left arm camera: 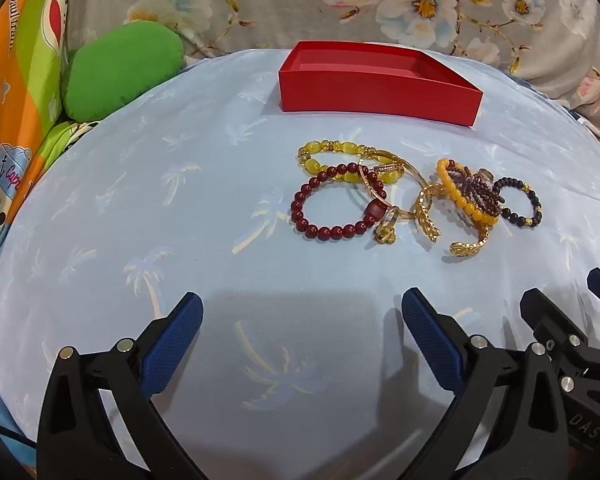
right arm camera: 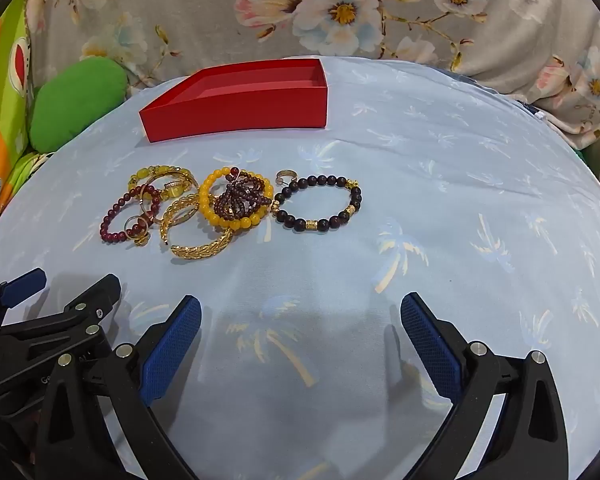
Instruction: Organize jewelry
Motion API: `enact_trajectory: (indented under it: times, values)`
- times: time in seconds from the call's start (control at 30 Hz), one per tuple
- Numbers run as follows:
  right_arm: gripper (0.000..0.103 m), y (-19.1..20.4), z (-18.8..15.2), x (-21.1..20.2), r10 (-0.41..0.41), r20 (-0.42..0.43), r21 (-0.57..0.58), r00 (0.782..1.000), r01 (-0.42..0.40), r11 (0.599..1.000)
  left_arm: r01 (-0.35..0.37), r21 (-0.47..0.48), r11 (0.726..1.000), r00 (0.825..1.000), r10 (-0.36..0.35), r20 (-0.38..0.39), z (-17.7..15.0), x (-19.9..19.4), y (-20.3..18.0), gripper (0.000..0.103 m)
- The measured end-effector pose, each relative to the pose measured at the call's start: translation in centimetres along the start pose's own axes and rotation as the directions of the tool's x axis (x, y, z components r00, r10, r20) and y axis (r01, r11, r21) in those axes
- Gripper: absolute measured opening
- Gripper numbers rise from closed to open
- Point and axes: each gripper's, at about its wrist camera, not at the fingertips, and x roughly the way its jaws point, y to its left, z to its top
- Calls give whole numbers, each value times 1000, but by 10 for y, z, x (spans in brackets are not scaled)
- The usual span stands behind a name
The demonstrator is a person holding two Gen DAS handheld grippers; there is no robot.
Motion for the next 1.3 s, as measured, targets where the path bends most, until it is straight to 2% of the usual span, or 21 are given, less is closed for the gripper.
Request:
enact_trajectory:
  times: [1.3]
  values:
    - [96, 0, -2, 2, 2, 4, 3, 1000, -2, 1000, 0, 0, 1000, 1000, 0, 3, 0, 0, 1, 94]
